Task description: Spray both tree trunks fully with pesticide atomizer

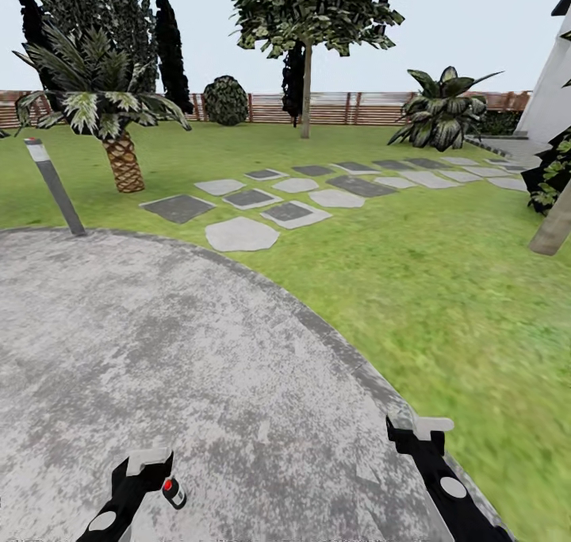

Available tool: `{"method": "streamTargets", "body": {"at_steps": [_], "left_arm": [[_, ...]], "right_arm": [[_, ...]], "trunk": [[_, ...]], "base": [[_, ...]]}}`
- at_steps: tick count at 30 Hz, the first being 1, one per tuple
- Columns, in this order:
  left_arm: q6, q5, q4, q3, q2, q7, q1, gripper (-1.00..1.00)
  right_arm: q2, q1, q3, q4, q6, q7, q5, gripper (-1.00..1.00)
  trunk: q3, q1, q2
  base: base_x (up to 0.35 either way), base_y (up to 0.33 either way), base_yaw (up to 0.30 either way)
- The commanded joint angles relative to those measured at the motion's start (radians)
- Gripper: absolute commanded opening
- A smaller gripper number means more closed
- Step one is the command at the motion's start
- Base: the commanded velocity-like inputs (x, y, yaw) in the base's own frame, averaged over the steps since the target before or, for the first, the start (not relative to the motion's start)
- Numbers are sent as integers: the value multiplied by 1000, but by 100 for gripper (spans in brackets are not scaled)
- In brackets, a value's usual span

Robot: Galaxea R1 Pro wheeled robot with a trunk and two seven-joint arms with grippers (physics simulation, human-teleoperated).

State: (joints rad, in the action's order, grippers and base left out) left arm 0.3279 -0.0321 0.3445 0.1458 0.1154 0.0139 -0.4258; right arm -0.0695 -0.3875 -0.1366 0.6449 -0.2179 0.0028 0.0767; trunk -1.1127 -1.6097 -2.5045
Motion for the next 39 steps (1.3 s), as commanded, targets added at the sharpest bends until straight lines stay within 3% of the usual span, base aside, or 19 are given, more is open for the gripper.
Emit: {"method": "streamTargets", "body": {"at_steps": [1, 20, 31, 39], "left_arm": [[3, -3, -1, 4, 0, 1, -1, 100], [4, -3, -1, 3, -2, 1, -1, 100], [5, -3, -1, 3, -2, 1, -1, 100], [5, -3, -1, 3, -2, 1, -1, 100]], "right_arm": [[0, -1, -3, -1, -3, 0, 8, 100], [0, -1, 1, -2, -3, -1, 9, 100], [0, 0, 1, -2, -2, 0, 9, 100], [0, 0, 2, -2, -2, 0, 9, 100]], "trunk": [[-6, 0, -1], [-101, -9, -5], [-101, -9, -5], [-101, -9, -5]], "base": [[0, 0, 0], [0, 0, 0], [0, 0, -9], [0, 0, -231]]}}
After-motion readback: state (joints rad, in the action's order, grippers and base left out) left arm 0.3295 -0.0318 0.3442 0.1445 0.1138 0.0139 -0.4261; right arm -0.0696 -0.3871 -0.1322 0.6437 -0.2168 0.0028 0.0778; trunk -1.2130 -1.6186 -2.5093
